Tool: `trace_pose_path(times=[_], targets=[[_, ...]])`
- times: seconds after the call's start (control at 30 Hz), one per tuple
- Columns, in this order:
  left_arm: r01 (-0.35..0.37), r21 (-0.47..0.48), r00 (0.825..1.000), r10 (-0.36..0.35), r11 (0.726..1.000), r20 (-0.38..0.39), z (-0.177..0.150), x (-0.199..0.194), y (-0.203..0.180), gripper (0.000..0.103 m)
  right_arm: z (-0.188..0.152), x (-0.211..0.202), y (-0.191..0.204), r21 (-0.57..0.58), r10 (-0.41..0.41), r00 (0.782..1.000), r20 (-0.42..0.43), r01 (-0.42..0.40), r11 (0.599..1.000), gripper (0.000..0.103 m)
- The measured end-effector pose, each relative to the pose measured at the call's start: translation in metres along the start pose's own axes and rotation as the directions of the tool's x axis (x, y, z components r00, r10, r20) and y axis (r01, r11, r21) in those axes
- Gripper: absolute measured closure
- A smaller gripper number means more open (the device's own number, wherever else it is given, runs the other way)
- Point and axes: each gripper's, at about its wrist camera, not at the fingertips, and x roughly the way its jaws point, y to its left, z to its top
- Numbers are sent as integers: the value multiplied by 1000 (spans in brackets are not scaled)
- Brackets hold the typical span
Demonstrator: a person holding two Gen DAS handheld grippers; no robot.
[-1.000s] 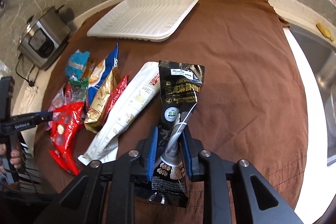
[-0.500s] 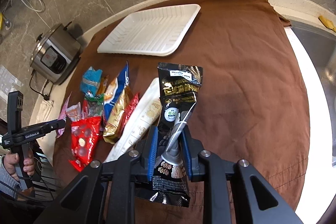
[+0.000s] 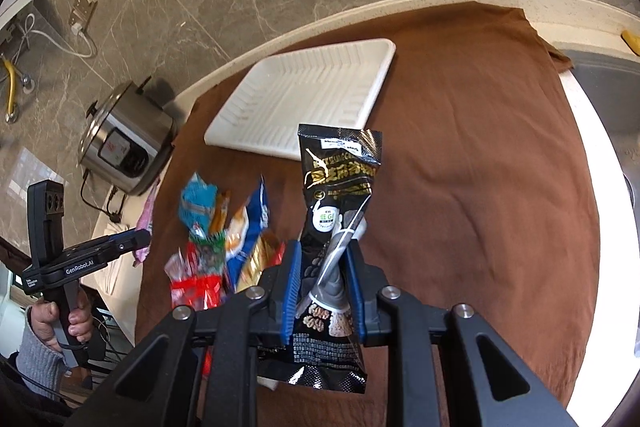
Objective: Organize snacks
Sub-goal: 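Carry the pink bar over the white tray with the left tool while the right tool lifts the black packet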
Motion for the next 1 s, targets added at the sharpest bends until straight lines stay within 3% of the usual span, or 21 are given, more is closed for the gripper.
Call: trace_pose_path(times=[0.23,0.37,0.57,0.67,0.9,1.0], targets=[[44,54,999,-44,998,-5,54,21,6,76,37,20,9,26,16,1000,9,-16,1000,80],[54,84,999,-53,995,-9,88,36,12,76,61,33,13,35,39,999,11,-39,999,91],[57,114,998,-52,992,-41,126,74,20,76,86,66,18,22,15,1000,-17,-14,1000,91],[46,143,998,-38,989,-57,142,94,21,76,91,81,21,9,4,999,-46,-3,1000,91],[24,198,998,-12,980,-59,166,123,21,76,84,87,40,-170,-119,987,-106,100,980,91],[18,201,998,-4,979,-69,169,133,21,76,72,85,32,-160,-139,980,-141,117,980,90]])
